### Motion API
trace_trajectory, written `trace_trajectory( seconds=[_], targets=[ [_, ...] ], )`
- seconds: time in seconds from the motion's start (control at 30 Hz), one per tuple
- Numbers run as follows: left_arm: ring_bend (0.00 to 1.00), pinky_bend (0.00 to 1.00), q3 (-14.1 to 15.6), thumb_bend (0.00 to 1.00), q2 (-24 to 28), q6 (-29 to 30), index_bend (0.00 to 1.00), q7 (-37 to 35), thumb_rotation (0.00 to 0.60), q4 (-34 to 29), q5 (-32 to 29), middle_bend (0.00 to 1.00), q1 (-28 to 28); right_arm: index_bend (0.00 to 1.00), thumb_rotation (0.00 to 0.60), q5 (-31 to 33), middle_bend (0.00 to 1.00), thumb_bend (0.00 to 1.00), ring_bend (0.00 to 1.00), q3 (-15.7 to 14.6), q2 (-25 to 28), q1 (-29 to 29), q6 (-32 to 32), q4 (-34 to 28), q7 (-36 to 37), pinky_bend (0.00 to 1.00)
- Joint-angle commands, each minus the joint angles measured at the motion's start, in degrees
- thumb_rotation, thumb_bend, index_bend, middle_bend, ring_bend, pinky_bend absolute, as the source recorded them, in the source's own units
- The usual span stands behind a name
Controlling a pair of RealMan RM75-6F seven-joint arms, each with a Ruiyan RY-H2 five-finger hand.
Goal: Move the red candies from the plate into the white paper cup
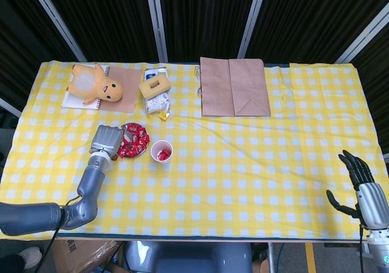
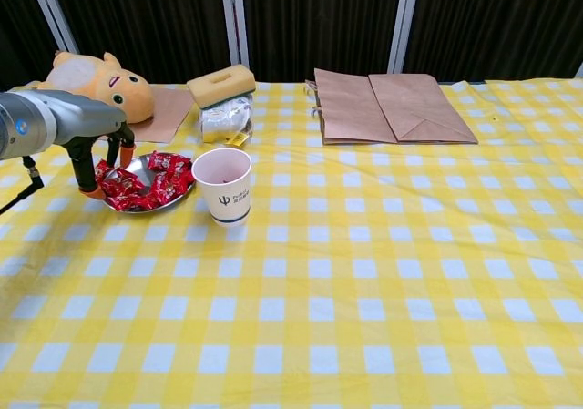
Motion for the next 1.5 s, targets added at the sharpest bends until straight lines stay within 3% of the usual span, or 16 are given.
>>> trace_trajectory(
  seconds=[0.03,0.63,1.5],
  targets=[
    [0.96,0.98,-0.01,0.23,-0.56,-0.15,0.36,0.57,0.600,0.66,-0.79,0.35,-0.21,0.00,0.600,0.06,0.00,0.42,0.00,0.02,0.02,0.00,-0.04,0.00,0.12,0.00],
    [0.96,0.98,-1.51,0.23,-5.36,-0.73,0.33,0.54,0.600,6.23,-0.98,0.33,-0.49,0.00,0.600,0.20,0.00,0.42,0.00,0.02,0.06,0.03,-0.26,-0.03,0.19,0.00],
    [0.96,0.98,-2.35,0.23,-7.55,-1.00,0.34,3.76,0.600,8.83,-3.28,0.33,-0.86,0.00,0.600,0.15,0.00,0.42,0.00,0.00,0.13,0.03,-0.24,-0.09,0.60,0.00]
  ],
)
